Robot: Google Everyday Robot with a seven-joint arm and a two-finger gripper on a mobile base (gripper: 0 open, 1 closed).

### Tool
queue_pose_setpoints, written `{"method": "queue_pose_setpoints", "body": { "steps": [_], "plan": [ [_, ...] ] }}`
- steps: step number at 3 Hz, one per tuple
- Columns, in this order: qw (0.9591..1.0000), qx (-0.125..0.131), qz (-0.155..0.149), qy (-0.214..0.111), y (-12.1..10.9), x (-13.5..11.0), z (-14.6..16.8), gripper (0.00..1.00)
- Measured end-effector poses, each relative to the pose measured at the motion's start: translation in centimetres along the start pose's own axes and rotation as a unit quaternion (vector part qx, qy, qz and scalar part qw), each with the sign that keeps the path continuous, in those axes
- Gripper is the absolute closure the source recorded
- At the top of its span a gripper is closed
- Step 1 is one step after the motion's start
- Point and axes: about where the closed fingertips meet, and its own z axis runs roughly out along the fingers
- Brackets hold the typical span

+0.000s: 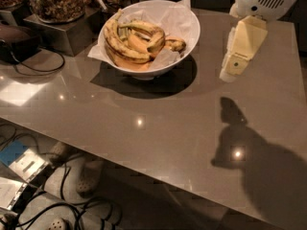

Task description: Pick banana from white bowl

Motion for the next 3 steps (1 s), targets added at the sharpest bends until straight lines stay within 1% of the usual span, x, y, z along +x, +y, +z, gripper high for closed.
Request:
{"method": "queue_pose_setpoints", "body": {
  "steps": [1,2,3],
  "plan": [
    [0.9999,-0.001,-0.004,-0.016,-0.3,-1.5,0.2,0.0],
    [0.9996,-0.013,-0.013,-0.022,-2.0,-5.1,0.9,0.0],
    [0.9996,-0.006,-0.009,-0.027,-5.6,-10.4,2.7,0.0]
  ]
}}
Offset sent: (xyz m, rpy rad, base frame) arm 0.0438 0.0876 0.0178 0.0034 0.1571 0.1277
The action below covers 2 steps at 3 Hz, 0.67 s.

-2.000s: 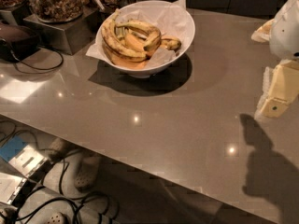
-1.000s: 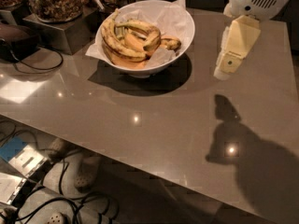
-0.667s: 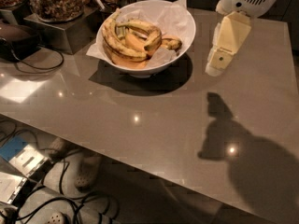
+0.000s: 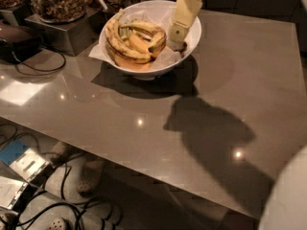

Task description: Pick banana from white bowl

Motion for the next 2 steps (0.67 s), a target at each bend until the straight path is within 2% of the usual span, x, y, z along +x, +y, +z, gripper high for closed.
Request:
{"method": "queue_pose_setpoints", "body": {
  "steps": [1,2],
  "plan": [
    [0.9996,0.016,-0.008,-0.021,-0.99,-2.14,-0.08,0.0],
    [0.9989,0.005,0.001,-0.046,-1.32,-2.9,0.27,0.0]
  ]
}}
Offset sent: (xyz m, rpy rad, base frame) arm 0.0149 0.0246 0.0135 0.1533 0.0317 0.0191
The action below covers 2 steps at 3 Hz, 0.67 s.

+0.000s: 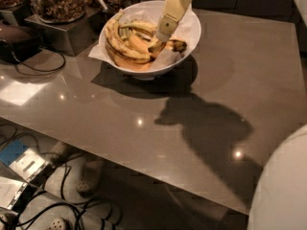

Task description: Pick banana from white bowl

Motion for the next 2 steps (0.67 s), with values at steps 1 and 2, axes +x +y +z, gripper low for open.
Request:
{"method": "queue_pose_setpoints", "body": {
  "steps": [1,2],
  "plan": [
    [0.9992,-0.03,0.009,-0.026,-0.7,-2.3,1.2,0.0],
    [0.9973,-0.046,0.019,-0.054,-2.0,-5.2,2.7,0.0]
  ]
}}
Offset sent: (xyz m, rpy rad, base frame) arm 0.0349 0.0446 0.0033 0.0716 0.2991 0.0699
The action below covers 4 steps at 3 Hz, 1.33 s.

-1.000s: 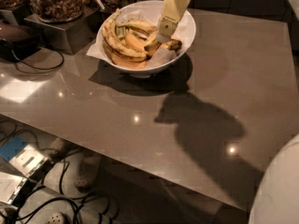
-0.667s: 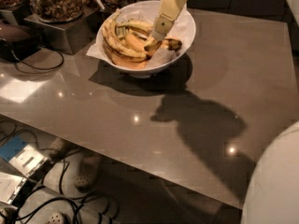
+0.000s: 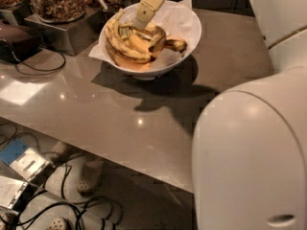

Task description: Pick banana from white bowl

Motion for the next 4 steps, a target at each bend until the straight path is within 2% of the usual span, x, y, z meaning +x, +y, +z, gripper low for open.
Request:
{"method": "queue_pose_setpoints", "body": {
  "steps": [1,2,4],
  "plan": [
    [0.9997,0.014,-0.001,-0.02,-1.0,-1.1,0.0,0.0],
    [0.9991,0.001,0.019,-0.038,-1.8,-1.1,1.2,0.0],
    [0.9961,-0.023,0.073,-0.045,-3.3,-0.4,3.6,0.01]
  ]
}}
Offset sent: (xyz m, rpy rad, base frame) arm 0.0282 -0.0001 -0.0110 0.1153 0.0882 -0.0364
